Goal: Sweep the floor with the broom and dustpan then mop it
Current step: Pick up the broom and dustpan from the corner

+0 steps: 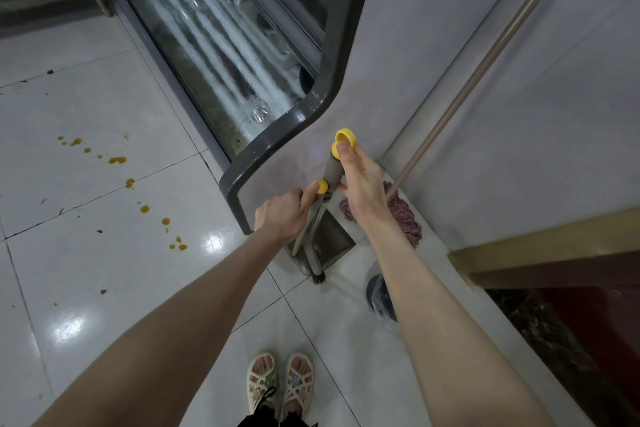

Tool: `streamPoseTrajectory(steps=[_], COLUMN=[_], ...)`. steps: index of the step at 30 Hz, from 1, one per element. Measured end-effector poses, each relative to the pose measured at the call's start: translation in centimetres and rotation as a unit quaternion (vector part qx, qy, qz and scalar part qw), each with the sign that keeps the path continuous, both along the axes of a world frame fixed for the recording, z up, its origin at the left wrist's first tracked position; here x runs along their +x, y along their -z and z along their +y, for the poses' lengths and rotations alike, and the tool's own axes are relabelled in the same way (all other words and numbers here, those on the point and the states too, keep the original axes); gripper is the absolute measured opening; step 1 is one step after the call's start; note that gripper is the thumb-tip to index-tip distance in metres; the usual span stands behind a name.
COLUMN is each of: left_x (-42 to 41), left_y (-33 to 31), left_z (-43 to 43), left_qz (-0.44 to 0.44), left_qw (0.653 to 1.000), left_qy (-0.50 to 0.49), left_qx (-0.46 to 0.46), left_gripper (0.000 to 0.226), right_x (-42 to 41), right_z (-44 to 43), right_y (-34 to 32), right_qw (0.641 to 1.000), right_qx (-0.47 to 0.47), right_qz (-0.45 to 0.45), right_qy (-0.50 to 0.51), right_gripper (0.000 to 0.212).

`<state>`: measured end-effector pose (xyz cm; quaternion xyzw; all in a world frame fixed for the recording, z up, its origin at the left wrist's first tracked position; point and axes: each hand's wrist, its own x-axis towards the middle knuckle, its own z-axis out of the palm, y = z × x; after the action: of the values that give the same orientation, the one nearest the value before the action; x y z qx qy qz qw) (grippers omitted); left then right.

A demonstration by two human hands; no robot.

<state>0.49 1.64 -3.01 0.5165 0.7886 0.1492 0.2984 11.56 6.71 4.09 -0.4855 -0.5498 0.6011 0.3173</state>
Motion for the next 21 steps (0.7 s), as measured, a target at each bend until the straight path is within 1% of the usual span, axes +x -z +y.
streamPoseTrajectory(steps=[1,4,5,8,11,14,16,18,21], left_x=[-0.1,-0.6,-0.7,-0.6,-0.5,-0.8,-0.7,-0.4,0.2], left_y=[0.0,0.2,0.2,-0.1,-0.4,-0.2,-0.4,-0.7,-1.6], left_z=[-0.3,-2.0,-2.4,-2.4,-2.2,-2.3,-1.9,-1.7,-1.7], left_qz=[0.003,0.012,0.009,-0.004,-0.028,-0.049,-0.079,-0.134,-0.279], left_qw=[1.000,1.000,1.000,1.000,0.999,0.998,0.994,0.986,0.954], left_qy=[0.003,0.016,0.017,0.024,0.012,0.020,0.029,0.043,0.022], left_qx=[0.000,0.002,0.001,-0.010,-0.023,-0.047,-0.068,-0.087,-0.108], left_gripper=[0.067,0.070,0.073,0.071,0.069,0.078,0.083,0.075,0.056], right_x=[0.2,1.5,1.8,1.7,1.6,2.3,2.7,3.0,3.5], right_z=[0.1,1.3,1.7,0.9,-0.1,-0.9,-1.7,-2.3,-2.5], right_y=[-0.2,-1.1,-1.2,-1.4,-1.5,-1.7,-1.7,-1.6,-1.5], right_qw=[1.000,0.996,0.995,0.996,0.995,0.994,0.995,0.995,0.993], right_qx=[-0.001,-0.032,-0.039,-0.050,-0.047,-0.041,-0.045,-0.034,-0.057], right_qz=[0.002,-0.004,-0.012,-0.021,-0.028,-0.040,-0.044,-0.042,-0.020], right_qy=[0.015,0.089,0.087,0.066,0.084,0.089,0.083,0.084,0.097], right_gripper=[0.017,0.056,0.060,0.056,0.055,0.053,0.051,0.049,0.043])
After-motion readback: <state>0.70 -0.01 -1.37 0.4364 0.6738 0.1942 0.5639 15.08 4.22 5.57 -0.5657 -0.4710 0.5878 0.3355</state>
